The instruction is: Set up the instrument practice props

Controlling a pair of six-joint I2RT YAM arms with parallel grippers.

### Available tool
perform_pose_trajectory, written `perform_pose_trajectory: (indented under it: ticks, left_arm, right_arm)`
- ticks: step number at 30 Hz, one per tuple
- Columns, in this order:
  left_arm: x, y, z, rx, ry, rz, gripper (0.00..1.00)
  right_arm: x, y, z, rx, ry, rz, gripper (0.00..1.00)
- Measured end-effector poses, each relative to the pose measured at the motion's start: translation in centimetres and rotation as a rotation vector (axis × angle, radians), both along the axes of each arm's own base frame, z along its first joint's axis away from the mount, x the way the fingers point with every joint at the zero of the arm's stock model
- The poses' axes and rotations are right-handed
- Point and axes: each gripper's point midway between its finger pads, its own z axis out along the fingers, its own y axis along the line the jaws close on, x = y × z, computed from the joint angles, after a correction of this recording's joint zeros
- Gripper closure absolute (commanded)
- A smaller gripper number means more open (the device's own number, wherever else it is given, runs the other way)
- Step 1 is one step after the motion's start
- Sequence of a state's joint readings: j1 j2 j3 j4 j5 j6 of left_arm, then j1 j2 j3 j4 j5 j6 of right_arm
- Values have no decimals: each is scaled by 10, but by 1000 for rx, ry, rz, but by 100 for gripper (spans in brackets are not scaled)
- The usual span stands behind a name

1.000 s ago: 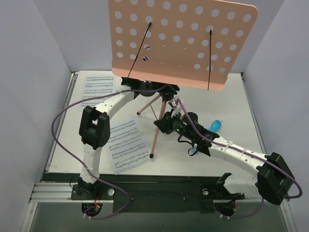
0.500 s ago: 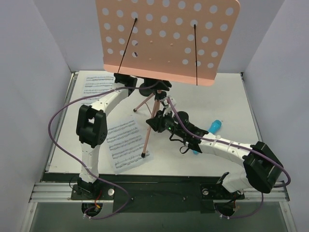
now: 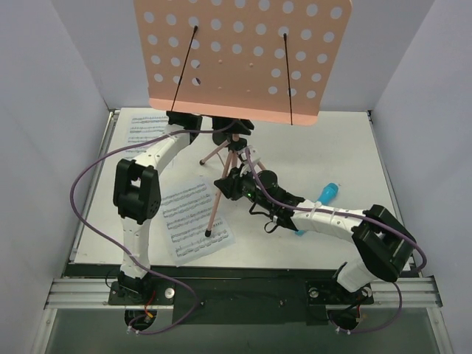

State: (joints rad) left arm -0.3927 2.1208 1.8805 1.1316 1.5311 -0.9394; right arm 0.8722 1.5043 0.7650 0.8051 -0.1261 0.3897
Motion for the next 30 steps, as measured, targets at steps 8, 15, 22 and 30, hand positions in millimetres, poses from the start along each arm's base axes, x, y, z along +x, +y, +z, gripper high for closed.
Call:
perform_pose_trajectory:
  ticks: [8,15,22,30]
  left_arm:
    - [5,16,-2,-1,-2,36,100]
    - [2,32,-5,-19,-20,75,100]
    - [2,39,-7,-54,-19,118,100]
    - [7,37,-2,-125,18,180,30]
  right_arm:
    - [6,16,-4,11,-12,12,100]
    - [6,29,-10,-2,-23,36,100]
    - [8,36,-13,1,-28,48,79]
    - [-18,46,-35,-97,-27,152,58]
